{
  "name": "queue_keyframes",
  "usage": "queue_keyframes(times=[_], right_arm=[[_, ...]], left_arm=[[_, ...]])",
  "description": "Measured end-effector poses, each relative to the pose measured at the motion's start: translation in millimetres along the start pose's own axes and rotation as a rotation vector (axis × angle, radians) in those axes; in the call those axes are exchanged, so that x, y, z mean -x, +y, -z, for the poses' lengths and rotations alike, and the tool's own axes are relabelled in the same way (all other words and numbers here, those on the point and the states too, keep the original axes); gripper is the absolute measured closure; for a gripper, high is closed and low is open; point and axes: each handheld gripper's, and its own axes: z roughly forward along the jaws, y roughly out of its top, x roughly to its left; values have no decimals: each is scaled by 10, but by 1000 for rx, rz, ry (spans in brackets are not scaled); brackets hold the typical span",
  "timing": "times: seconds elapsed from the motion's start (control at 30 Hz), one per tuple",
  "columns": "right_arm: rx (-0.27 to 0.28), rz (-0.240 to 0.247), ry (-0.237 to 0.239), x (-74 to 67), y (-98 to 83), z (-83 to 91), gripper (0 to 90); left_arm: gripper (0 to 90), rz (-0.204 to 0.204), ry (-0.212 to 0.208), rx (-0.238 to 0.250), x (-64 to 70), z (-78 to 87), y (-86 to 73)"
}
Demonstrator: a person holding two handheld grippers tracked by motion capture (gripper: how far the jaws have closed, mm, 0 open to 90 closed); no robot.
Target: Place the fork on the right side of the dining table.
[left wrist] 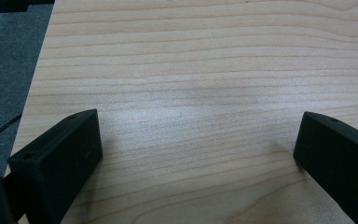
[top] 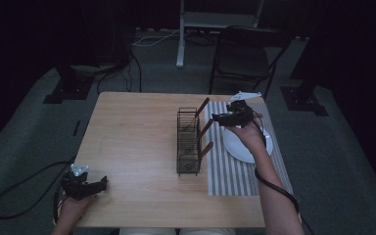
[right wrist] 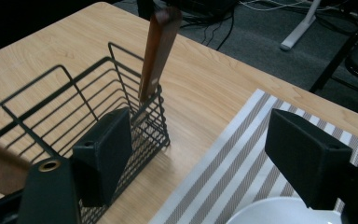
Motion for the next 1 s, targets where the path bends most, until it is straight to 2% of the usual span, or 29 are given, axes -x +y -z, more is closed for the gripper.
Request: queue_keyframes(times=[0.13, 0.37, 0.4, 0.5, 0.83, 1.0], right_arm=[[-1, -7, -9, 20, 77, -76, 264], [7, -20, 11, -4, 165, -193, 283], [1, -19, 10, -18, 179, -246, 318], [-8, -27, 3, -24, 190, -328, 337], [-4, -54, 41, -99, 222, -518, 408], [-6, -59, 60, -121, 232, -581, 534]], left_arm=[[14, 0, 0, 0, 0, 0, 0], [14, 0, 0, 0, 0, 0, 0], [14, 0, 0, 0, 0, 0, 0], [14, 0, 0, 0, 0, 0, 0], [14, 0, 0, 0, 0, 0, 0], [14, 0, 0, 0, 0, 0, 0]])
